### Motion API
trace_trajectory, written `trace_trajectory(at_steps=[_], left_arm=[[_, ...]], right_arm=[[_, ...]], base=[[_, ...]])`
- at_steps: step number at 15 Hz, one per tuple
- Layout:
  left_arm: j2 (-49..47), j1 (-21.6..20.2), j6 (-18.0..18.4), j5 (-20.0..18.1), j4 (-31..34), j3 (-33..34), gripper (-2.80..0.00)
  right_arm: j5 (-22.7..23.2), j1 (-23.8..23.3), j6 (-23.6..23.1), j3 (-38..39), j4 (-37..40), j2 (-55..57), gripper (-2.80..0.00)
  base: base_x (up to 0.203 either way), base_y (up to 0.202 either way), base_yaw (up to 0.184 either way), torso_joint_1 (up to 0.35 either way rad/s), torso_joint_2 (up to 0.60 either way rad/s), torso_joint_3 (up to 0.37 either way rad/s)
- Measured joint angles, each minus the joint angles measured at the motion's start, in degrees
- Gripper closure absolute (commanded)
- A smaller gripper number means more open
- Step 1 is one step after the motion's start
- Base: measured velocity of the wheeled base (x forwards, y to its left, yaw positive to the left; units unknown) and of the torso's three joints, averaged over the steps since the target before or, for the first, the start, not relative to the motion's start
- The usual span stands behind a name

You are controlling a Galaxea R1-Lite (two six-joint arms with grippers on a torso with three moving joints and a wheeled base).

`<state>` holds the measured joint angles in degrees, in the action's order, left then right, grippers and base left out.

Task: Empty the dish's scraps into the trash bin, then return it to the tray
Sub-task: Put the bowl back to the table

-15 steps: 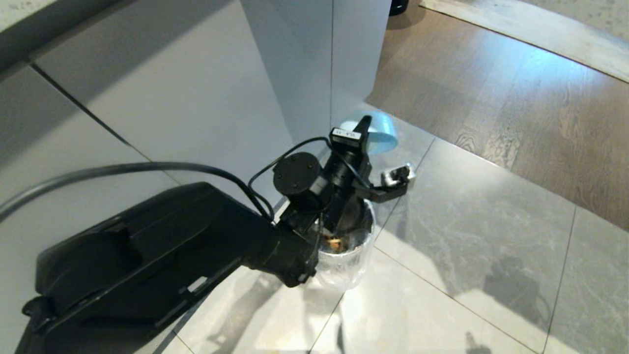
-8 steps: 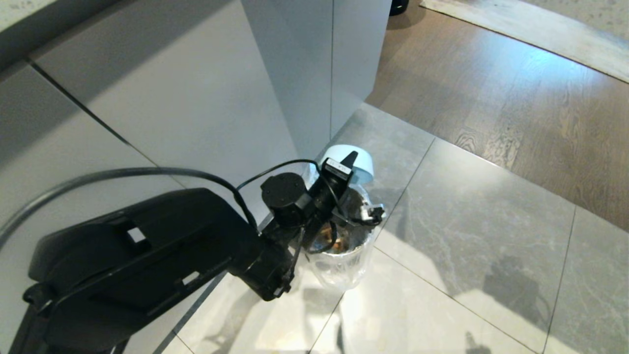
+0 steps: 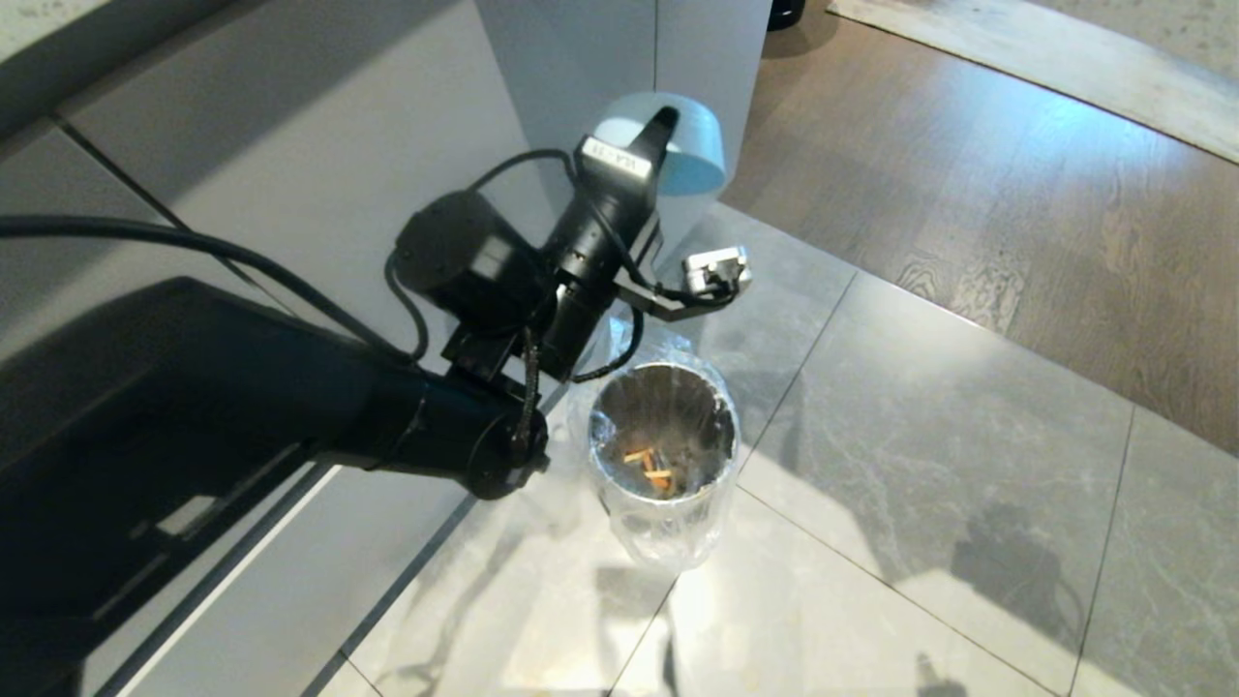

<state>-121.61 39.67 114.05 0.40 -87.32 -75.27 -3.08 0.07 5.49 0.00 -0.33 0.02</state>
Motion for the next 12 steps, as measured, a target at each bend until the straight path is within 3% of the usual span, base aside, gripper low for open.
trace_trajectory(at_steps=[6,10,12], left_arm=[[6.83,3.67,-0.36,-1.44,0.11,5.99,0.0],[11.26,10.41,-1.13,1.05,0.13,8.5,0.0],[12.41,11.39,-1.2,1.03,0.1,7.1,0.0]], right_arm=[[0.02,0.0,-0.01,0.0,0.03,0.0,0.0],[0.03,0.0,0.0,0.0,0.0,0.0,0.0],[0.0,-0.02,0.02,0.0,0.02,0.0,0.0]], base=[[0.0,0.0,0.0,0.0,0.0,0.0],[0.0,0.0,0.0,0.0,0.0,0.0],[0.0,0.0,0.0,0.0,0.0,0.0]])
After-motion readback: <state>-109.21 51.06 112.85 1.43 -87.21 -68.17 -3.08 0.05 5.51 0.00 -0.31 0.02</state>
